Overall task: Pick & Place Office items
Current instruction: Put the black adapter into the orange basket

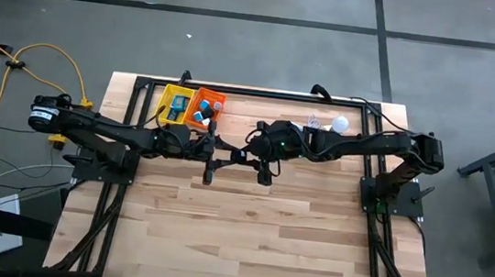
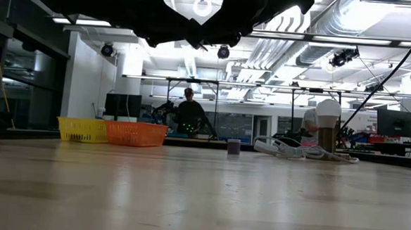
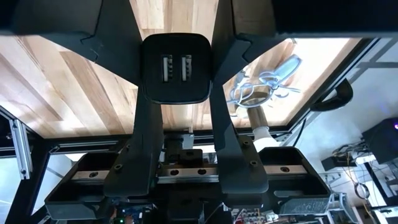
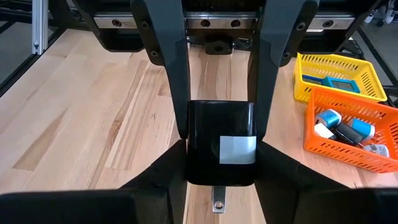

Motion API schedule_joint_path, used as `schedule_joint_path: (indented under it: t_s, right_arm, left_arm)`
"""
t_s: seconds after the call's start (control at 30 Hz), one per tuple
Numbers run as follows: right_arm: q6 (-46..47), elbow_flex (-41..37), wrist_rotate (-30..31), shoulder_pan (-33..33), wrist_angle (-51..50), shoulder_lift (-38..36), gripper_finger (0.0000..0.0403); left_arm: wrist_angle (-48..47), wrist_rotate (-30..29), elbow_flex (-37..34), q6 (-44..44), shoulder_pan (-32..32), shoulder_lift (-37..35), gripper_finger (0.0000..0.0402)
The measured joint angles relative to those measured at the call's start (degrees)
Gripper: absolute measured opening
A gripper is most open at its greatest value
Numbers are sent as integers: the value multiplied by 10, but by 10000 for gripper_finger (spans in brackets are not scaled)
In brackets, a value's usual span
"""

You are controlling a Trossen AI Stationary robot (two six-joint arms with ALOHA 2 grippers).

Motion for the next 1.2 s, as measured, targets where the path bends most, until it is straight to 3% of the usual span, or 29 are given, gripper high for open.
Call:
schedule_joint_path:
  t_s: [0.13,0.37,0.73,1.2]
  right_arm:
    - [0,0,-2,0,-1,0,143]
    - [22,0,-6,0,-10,0,194]
    - [30,0,-6,0,-13,0,237]
    - [29,0,4,-22,-50,0,248]
  left_arm:
    - [0,0,0,-1,0,0,150]
    - [-1,2,0,-1,0,0,150]
    - [0,-1,0,-3,0,0,149]
    - [-1,-1,0,-31,0,0,149]
